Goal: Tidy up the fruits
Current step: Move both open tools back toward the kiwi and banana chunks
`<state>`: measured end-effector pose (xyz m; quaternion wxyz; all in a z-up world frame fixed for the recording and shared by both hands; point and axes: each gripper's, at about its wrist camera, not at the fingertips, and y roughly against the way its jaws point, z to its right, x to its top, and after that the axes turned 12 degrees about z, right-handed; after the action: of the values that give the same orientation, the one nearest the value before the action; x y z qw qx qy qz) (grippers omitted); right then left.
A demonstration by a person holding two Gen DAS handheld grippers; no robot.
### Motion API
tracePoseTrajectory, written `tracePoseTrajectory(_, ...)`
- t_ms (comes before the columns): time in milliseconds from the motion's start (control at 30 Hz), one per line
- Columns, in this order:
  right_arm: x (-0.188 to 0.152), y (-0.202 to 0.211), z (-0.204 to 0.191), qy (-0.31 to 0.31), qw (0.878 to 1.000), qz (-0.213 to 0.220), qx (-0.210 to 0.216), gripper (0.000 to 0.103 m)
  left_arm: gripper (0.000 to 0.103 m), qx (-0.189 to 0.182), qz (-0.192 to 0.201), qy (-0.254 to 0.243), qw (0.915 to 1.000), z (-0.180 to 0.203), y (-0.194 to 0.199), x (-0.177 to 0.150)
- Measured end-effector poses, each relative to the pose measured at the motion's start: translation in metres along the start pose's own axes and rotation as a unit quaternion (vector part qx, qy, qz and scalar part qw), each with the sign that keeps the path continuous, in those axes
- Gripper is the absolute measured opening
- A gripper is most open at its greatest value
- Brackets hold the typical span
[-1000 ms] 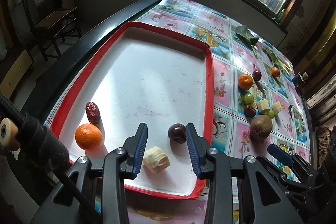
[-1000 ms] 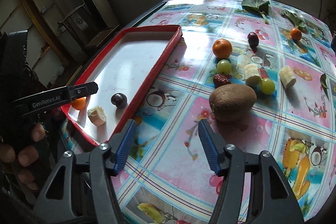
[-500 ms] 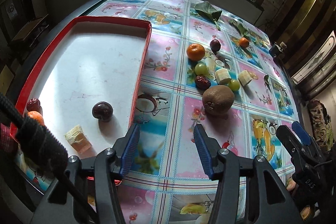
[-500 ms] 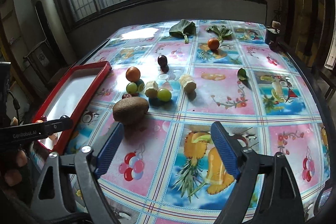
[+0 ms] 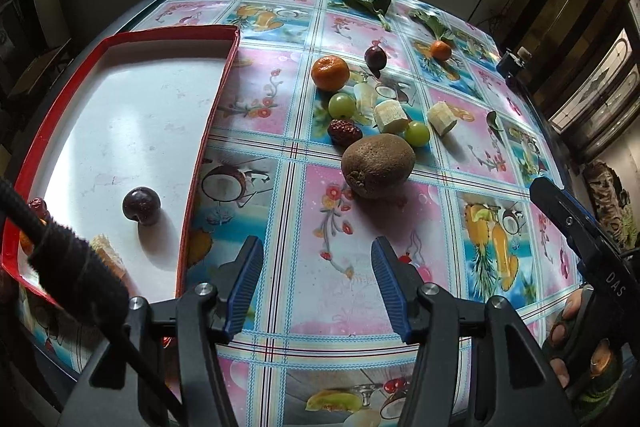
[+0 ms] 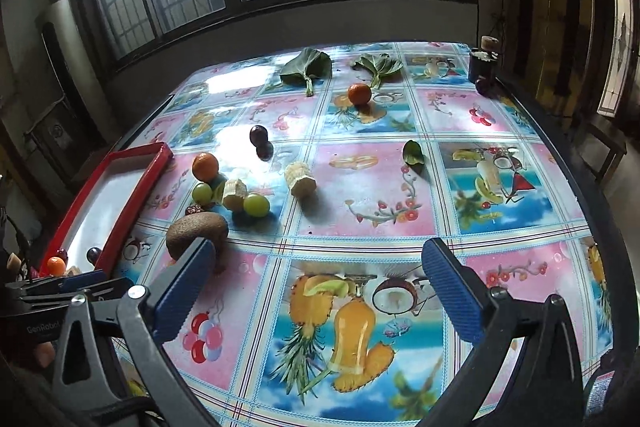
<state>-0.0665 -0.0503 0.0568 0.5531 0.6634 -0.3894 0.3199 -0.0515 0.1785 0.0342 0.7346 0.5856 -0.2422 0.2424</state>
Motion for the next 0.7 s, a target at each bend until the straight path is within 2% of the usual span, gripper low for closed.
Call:
tracePoseTrajectory(400,-0.009,-0.023,0.012,-0.026,0.999,-0.038,0.012,0.101,0.057,-0.038,-0.016,-0.013,0.9991,0.018,-0.027,0.015)
tracePoseTrajectory(500,-0.009,-0.030,0.012,-0.026,0.998,-0.044,0.021,0.094,0.058,-0.046,-0.017,-0.019,0.9986,0.023,-0.035,0.020)
tracePoseTrajectory(567,-0.007,-0.039,0.010,-0.020,0.998,-0.054,0.026,0.080,0.059,-0.054,-0.018,-0.026,0.9980,0.027,-0.042,0.023)
tracePoseTrajectory(633,-0.005,-0.050,0.008,-0.017,0.997,-0.065,0.032,0.073,0.059,-0.057,-0.023,-0.028,0.9977,0.029,-0.049,0.026)
tracePoseTrajectory(700,-0.001,-0.060,0.006,-0.013,0.997,-0.071,0.033,0.071,0.059,-0.060,-0.026,-0.029,0.9974,0.031,-0.055,0.028)
